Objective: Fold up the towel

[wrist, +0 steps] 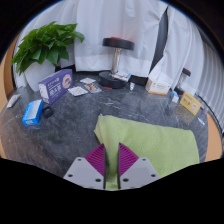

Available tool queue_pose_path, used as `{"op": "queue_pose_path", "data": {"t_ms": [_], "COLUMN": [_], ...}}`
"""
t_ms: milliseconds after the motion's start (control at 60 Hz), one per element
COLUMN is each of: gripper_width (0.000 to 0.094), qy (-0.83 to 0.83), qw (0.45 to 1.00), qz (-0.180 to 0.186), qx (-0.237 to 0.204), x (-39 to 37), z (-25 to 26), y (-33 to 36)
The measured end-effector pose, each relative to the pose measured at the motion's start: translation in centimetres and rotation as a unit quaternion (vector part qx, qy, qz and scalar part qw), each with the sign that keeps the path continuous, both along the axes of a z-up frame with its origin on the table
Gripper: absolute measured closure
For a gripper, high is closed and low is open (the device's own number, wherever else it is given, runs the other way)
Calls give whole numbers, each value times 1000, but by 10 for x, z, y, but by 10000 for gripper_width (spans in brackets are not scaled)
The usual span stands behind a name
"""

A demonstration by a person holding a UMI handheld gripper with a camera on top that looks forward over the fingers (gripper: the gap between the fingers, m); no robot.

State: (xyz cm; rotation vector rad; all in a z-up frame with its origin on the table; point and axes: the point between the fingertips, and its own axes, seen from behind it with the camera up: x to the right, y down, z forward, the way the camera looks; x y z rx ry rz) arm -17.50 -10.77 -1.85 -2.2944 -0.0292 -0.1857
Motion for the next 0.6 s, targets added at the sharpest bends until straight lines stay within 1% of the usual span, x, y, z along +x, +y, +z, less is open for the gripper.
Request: {"op": "queue_pose_path", "data": {"t_ms": [33,117,167,217,250,367,450,517,567,600], "gripper_width": [815,849,859,866,868,868,869,869,860,829], "qy": [2,10,28,52,77,176,213,222,218,210], "qw": [1000,1000,999,998,997,982,972,971,973,976], "qz": [4,17,16,22,24,57,58,49,37,29], "qx": [-3,-12,-13,-19,-6,45,76,77,66,51], "x": [0,1,-1,-9,-18,-39,-21,7,32,50], "z": [0,2,6,16,32,122,163,163,145,127], "y": [0,0,0,-4,-4,-10,-12,-13,-13,-15]}}
